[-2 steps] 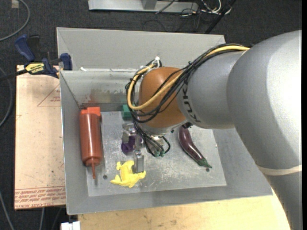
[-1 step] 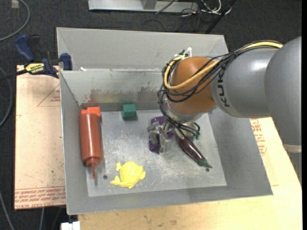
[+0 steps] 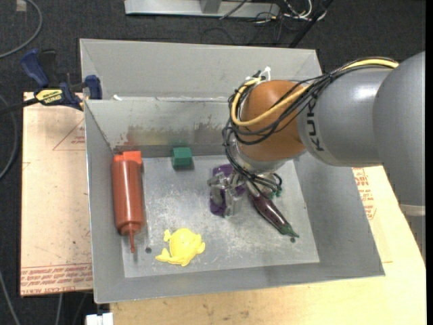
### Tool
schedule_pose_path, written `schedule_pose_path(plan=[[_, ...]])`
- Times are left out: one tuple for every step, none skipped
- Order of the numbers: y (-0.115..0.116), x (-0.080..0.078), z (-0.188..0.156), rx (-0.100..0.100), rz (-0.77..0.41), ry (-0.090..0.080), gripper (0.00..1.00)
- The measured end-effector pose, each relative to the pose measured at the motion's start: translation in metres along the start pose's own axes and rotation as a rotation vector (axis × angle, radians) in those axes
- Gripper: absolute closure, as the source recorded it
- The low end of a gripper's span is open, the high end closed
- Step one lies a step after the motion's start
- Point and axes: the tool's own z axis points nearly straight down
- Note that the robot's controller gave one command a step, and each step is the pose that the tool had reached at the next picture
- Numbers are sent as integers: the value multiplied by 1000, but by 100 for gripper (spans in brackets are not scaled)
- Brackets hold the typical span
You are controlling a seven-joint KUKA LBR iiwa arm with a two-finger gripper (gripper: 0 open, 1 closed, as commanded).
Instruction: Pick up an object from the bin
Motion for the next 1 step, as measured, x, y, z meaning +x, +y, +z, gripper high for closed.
schedule_pose_path(plan=[[7, 11, -93, 0, -14, -3, 100]])
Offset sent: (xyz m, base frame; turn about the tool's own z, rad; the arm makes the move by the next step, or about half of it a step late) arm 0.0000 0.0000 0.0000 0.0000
